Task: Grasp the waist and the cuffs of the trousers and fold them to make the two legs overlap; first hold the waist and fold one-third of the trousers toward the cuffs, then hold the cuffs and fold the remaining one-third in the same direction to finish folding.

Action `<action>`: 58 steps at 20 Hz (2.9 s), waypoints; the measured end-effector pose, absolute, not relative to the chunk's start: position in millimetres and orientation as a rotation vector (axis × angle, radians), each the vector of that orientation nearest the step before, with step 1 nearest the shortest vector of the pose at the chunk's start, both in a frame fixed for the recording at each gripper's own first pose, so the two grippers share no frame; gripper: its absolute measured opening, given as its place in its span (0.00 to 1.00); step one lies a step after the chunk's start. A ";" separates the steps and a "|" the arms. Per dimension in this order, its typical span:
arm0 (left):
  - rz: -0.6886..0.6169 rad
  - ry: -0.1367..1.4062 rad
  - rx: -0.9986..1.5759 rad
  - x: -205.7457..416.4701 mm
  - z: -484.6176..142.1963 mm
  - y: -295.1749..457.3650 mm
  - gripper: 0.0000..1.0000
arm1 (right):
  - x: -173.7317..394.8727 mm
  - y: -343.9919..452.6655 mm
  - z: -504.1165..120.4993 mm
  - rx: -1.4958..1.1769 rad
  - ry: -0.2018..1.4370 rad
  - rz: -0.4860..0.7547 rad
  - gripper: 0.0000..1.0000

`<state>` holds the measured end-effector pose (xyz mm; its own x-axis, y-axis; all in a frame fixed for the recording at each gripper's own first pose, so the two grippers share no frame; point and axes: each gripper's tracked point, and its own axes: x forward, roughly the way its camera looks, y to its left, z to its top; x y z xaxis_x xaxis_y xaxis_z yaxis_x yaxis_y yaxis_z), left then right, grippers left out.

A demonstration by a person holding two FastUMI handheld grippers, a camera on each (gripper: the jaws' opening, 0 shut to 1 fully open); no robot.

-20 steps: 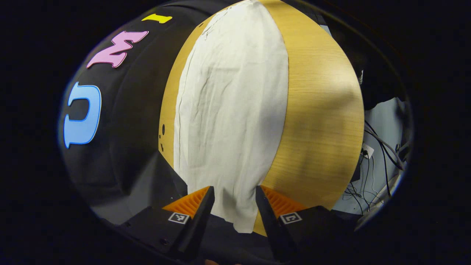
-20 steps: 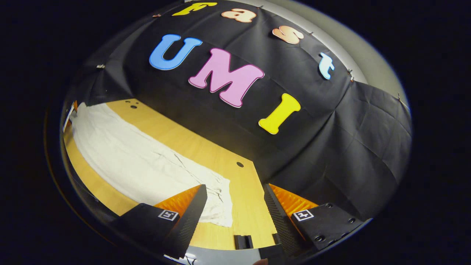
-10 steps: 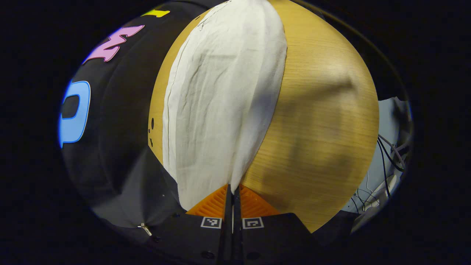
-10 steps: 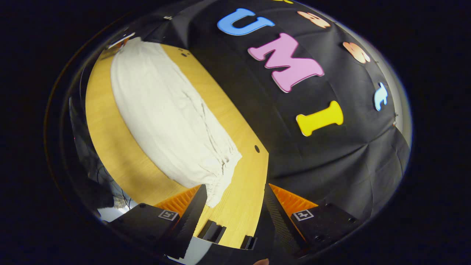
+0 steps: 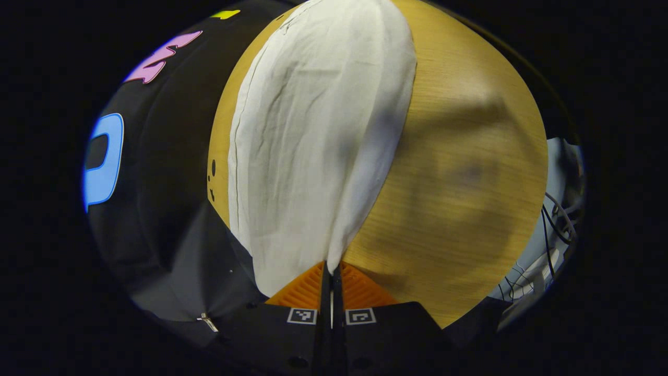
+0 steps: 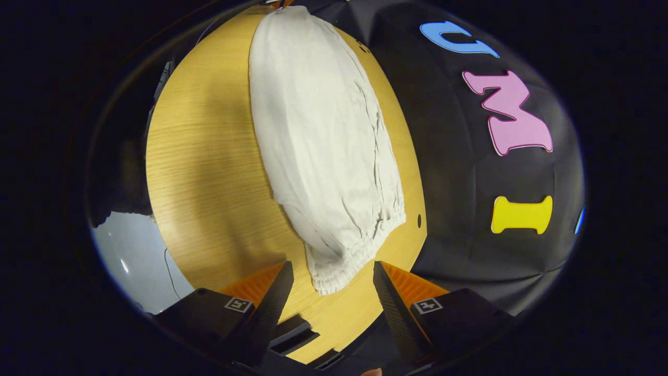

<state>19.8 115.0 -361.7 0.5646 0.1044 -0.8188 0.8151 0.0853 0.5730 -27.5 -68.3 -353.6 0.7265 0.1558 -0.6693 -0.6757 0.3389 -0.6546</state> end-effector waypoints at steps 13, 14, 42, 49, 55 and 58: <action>-0.580 0.840 1.397 24.1 -362.2 115.2 0.06 | -4.1 -59.1 -381.9 -1.127 0.627 0.682 0.09; -0.584 0.845 1.374 22.2 -363.2 114.4 0.06 | -3.4 -58.1 -379.1 -1.121 0.624 0.685 0.09; -0.344 0.711 1.019 115.3 -318.2 104.1 0.05 | 130.8 -58.1 -234.3 -0.839 0.419 0.326 0.09; -0.330 0.779 1.015 174.7 -349.9 88.1 0.05 | 178.6 -54.6 -264.6 -0.773 0.493 0.279 0.09; -0.298 0.885 0.980 197.4 -385.6 95.7 0.05 | 199.4 -53.5 -304.6 -0.735 0.583 0.295 0.09; -0.291 0.917 0.976 207.6 -396.1 96.7 0.05 | 206.3 -51.4 -322.4 -0.753 0.606 0.307 0.09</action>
